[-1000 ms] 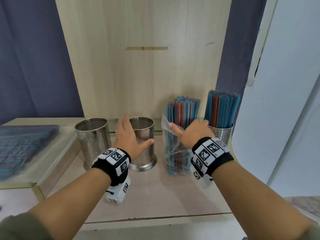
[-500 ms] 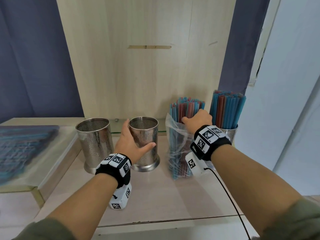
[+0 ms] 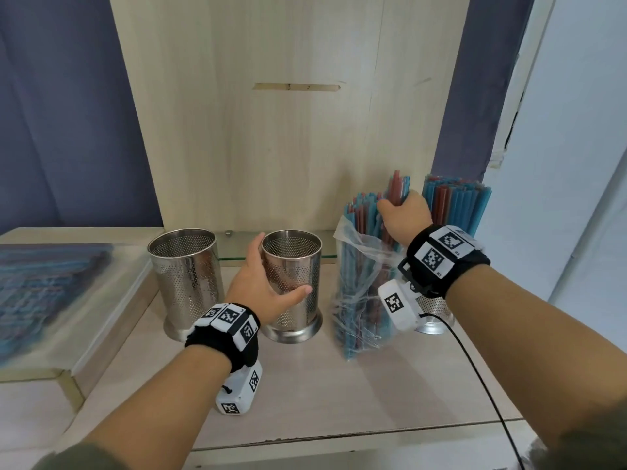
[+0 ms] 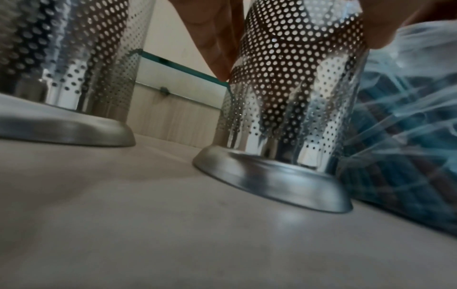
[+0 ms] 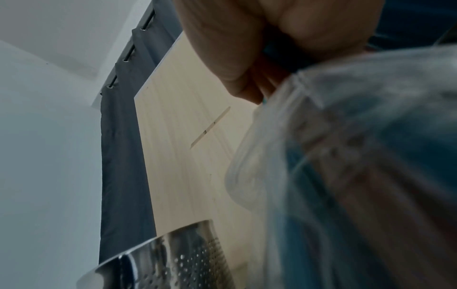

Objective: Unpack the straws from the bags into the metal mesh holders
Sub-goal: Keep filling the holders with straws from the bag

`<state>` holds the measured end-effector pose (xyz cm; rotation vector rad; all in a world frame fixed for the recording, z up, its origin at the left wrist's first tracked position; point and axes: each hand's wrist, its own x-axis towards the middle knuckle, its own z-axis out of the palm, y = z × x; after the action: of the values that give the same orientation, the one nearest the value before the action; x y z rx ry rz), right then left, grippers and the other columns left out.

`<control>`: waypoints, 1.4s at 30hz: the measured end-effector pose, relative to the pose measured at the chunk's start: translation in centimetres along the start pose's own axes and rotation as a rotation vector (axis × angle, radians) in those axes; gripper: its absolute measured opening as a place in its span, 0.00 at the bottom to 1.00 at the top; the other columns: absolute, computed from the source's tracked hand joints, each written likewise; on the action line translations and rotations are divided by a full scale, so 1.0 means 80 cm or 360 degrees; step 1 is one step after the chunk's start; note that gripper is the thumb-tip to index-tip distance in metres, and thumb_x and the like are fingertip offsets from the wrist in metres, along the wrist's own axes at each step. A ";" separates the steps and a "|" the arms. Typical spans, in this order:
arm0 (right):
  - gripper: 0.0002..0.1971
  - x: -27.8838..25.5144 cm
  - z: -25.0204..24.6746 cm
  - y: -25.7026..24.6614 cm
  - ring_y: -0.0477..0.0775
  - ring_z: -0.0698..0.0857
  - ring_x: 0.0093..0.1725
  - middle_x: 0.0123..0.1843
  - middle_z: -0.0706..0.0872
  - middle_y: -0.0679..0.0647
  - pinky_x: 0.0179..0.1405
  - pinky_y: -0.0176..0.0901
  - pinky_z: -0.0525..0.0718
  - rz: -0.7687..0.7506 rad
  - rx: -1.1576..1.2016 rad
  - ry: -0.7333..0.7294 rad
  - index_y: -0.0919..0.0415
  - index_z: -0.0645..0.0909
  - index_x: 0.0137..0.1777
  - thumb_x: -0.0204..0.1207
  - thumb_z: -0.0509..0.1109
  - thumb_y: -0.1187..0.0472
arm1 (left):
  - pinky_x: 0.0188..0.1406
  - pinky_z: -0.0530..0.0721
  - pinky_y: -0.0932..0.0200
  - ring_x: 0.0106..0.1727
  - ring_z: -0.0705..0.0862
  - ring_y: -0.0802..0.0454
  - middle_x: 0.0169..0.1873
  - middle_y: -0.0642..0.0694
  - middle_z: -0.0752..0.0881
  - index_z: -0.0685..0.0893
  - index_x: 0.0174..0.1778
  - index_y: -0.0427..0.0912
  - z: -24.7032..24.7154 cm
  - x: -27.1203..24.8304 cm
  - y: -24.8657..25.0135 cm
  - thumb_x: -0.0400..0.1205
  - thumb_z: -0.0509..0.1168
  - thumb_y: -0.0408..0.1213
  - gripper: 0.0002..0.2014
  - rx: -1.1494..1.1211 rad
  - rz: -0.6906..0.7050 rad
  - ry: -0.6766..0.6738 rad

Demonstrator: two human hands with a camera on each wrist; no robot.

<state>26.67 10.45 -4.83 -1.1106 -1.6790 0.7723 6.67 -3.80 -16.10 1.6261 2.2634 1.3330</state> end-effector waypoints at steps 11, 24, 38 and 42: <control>0.05 0.024 -0.028 -0.043 0.53 0.87 0.37 0.35 0.87 0.52 0.50 0.58 0.89 -0.0218 0.0400 0.0166 0.59 0.78 0.50 0.76 0.68 0.65 | 0.70 0.78 0.49 0.72 0.78 0.46 0.78 0.43 0.72 0.35 0.84 0.50 -0.008 0.010 -0.001 0.67 0.76 0.62 0.64 0.0114 0.0107 -0.0271; 0.05 -0.024 -0.060 -0.211 0.40 0.84 0.35 0.37 0.81 0.47 0.48 0.39 0.85 -0.0977 0.0833 -0.0167 0.56 0.74 0.37 0.74 0.64 0.60 | 0.71 0.77 0.53 0.71 0.78 0.51 0.76 0.47 0.74 0.43 0.84 0.52 -0.005 0.004 -0.001 0.64 0.82 0.55 0.63 -0.0165 0.0140 -0.0233; 0.12 -0.023 0.118 -0.062 0.63 0.91 0.50 0.46 0.91 0.61 0.62 0.61 0.86 -0.0174 0.0317 -0.0675 0.57 0.75 0.54 0.75 0.74 0.62 | 0.66 0.79 0.57 0.64 0.81 0.56 0.69 0.53 0.79 0.50 0.82 0.55 -0.007 0.004 -0.006 0.59 0.80 0.63 0.61 -0.0145 0.0215 -0.0206; 0.49 -0.026 0.120 -0.057 0.61 0.79 0.73 0.79 0.74 0.62 0.76 0.57 0.75 -0.0114 0.0113 -0.0689 0.59 0.47 0.87 0.77 0.76 0.46 | 0.65 0.81 0.55 0.63 0.82 0.55 0.69 0.51 0.80 0.49 0.82 0.56 -0.008 0.004 -0.004 0.60 0.79 0.63 0.60 -0.0130 0.0219 -0.0202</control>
<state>16.48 6.72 -5.00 -0.8683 -2.0179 1.0737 6.00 -3.98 -15.77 1.8118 2.0328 1.2905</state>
